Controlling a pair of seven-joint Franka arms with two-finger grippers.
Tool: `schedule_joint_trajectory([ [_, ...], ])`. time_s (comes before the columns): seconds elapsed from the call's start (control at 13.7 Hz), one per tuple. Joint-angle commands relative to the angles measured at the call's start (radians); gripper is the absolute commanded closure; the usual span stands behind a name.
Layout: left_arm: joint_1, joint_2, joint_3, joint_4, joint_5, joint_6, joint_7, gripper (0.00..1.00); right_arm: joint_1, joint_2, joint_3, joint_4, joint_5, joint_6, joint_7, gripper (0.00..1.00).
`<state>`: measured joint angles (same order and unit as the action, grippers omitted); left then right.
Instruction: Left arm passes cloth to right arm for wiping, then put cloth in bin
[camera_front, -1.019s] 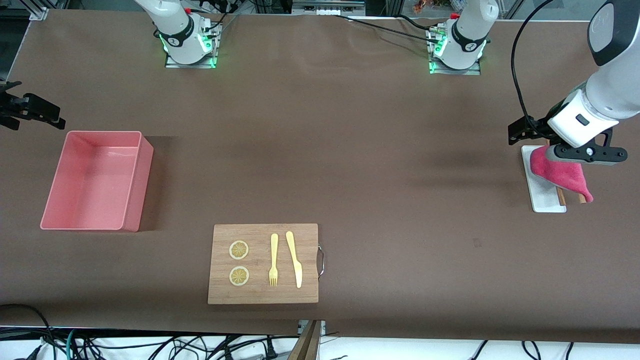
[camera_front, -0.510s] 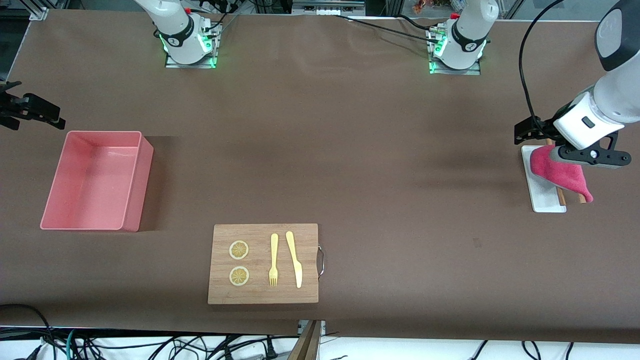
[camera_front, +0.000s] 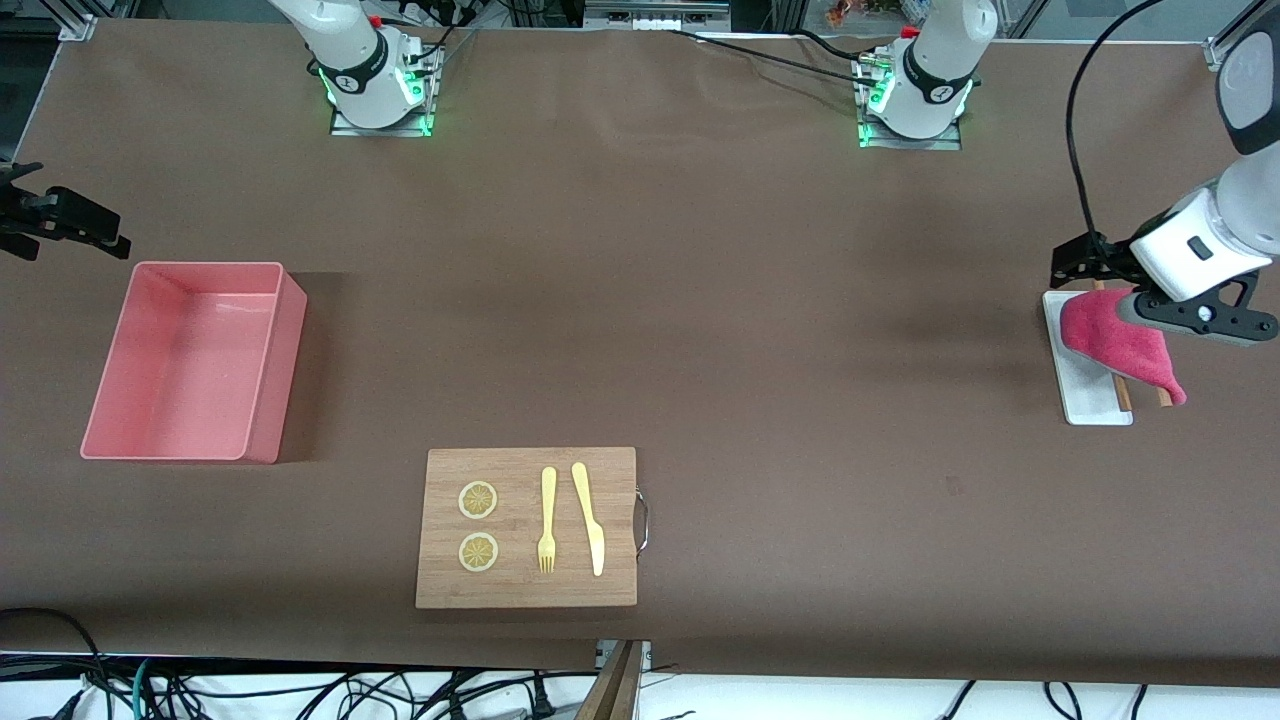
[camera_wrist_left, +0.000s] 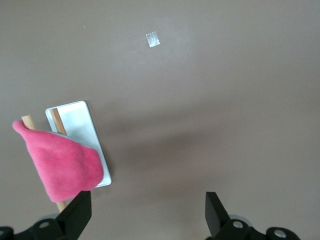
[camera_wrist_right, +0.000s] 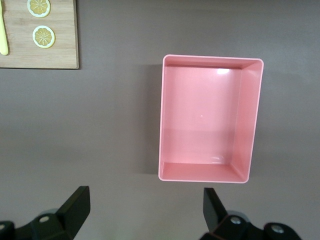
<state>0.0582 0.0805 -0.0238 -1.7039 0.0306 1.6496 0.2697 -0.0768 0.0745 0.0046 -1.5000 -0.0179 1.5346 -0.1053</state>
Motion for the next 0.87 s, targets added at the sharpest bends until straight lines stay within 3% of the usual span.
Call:
schedule_joint_trajectory([
  [0.0,0.061,0.033,-0.001,0.036,0.018,-0.02,0.193,0.0,-0.008,0.008,0.005,0.02,0.003,-0.002,-0.017,0.0],
  [0.29,0.201,0.106,-0.002,0.064,0.018,-0.011,0.559,0.0,-0.008,0.008,0.005,0.02,0.003,-0.001,-0.016,0.0],
  [0.58,0.317,0.336,-0.001,0.263,0.038,-0.013,1.045,0.0,-0.006,0.01,0.006,0.02,0.004,0.013,-0.016,0.0],
  [0.8,0.419,0.436,-0.002,0.325,0.075,0.044,1.334,0.0,-0.006,0.01,0.006,0.02,0.004,0.018,-0.017,0.0],
])
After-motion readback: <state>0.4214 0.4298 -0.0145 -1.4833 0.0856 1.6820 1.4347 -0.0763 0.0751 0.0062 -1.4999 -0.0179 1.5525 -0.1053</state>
